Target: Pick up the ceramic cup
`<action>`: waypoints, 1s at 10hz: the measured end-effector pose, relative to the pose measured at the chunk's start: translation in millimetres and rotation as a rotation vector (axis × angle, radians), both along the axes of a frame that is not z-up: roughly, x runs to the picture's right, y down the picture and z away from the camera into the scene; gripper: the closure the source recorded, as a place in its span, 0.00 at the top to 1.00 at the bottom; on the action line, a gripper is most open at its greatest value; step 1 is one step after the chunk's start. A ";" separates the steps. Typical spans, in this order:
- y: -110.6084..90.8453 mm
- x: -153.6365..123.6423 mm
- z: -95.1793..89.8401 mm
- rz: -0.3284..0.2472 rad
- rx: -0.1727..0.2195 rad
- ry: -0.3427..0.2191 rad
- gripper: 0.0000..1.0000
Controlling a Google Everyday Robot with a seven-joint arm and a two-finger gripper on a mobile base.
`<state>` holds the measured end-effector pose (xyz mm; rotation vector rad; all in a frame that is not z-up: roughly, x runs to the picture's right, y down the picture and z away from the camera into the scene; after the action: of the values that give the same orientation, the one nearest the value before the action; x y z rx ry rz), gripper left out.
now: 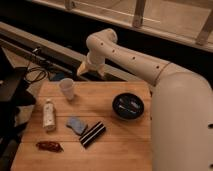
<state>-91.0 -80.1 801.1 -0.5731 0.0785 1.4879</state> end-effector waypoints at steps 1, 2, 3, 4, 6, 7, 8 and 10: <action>0.0 0.0 0.0 0.000 0.000 0.000 0.80; 9.2 -24.3 15.2 -0.019 -0.008 -0.008 0.80; 7.0 -23.7 18.0 -0.023 -0.006 -0.005 0.80; 6.8 -28.3 19.6 -0.031 -0.006 -0.005 0.80; 10.2 -45.5 33.6 -0.048 -0.004 -0.011 0.80; 11.2 -49.9 37.0 -0.053 -0.004 -0.014 0.80; 11.5 -48.7 40.4 -0.059 -0.005 -0.010 0.80; 18.9 -62.0 52.1 -0.080 -0.007 -0.013 0.80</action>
<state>-153.1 -61.1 853.3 -0.5788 0.0949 1.4064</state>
